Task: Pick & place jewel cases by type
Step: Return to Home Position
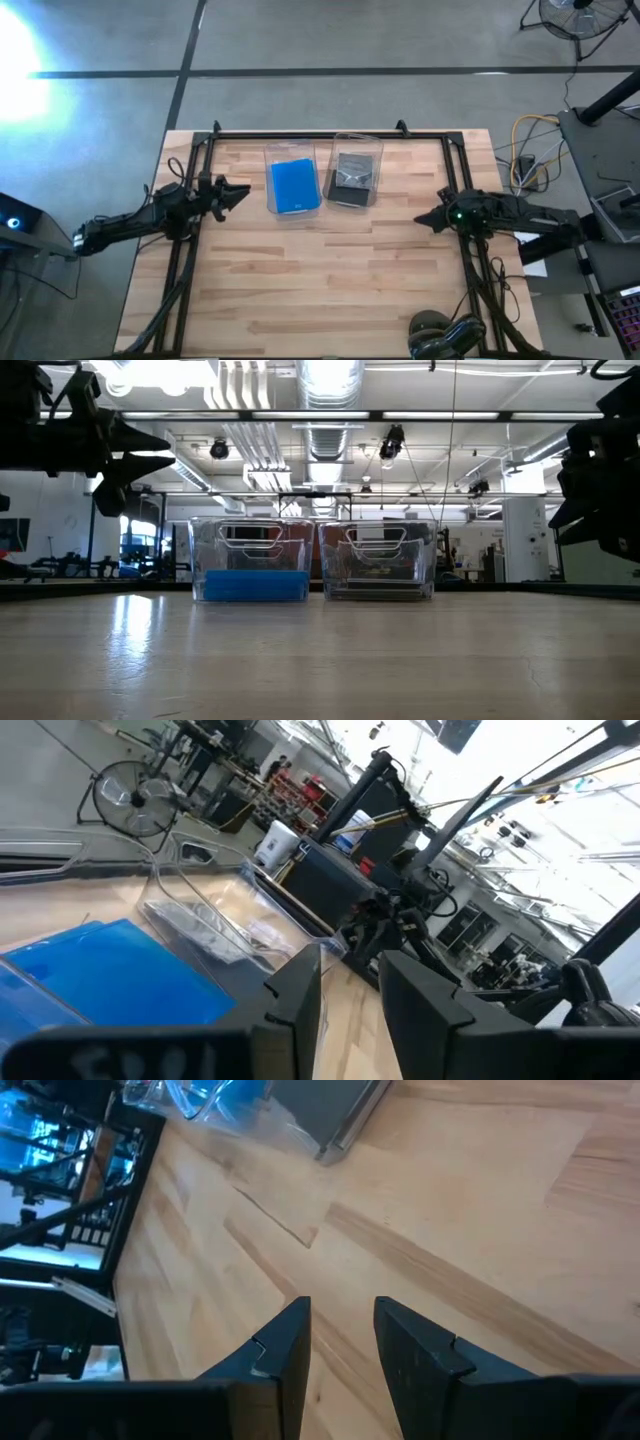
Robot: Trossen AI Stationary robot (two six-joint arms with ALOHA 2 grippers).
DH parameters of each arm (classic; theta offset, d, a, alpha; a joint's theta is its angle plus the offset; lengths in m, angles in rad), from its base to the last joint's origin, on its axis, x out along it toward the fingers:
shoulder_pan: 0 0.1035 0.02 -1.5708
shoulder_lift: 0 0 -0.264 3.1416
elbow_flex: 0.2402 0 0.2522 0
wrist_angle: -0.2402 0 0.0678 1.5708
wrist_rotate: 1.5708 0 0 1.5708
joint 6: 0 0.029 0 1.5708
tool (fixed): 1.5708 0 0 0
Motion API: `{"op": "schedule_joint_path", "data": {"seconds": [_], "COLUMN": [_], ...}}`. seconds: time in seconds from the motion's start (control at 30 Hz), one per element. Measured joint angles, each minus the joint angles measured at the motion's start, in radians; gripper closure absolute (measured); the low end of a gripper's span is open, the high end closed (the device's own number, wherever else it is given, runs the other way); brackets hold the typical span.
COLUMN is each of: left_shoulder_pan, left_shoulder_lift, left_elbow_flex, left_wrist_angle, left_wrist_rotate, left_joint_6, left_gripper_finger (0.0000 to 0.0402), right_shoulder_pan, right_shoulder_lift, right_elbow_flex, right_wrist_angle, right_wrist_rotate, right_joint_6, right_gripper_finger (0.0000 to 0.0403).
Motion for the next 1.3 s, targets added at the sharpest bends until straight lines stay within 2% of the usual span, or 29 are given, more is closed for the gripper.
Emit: {"op": "schedule_joint_path", "data": {"seconds": [1.3], "left_shoulder_pan": [-0.001], "left_shoulder_lift": [0.000], "left_elbow_flex": [0.000], "left_wrist_angle": [0.000], "left_wrist_rotate": [0.000], "left_joint_6": [0.000], "left_gripper_finger": [0.0317], "right_shoulder_pan": [-0.001], "right_shoulder_lift": [0.002], "right_elbow_flex": [0.000], "right_wrist_angle": [-0.001], "right_wrist_rotate": [0.000], "right_joint_6": [-0.030], "right_gripper_finger": [0.0294]}}
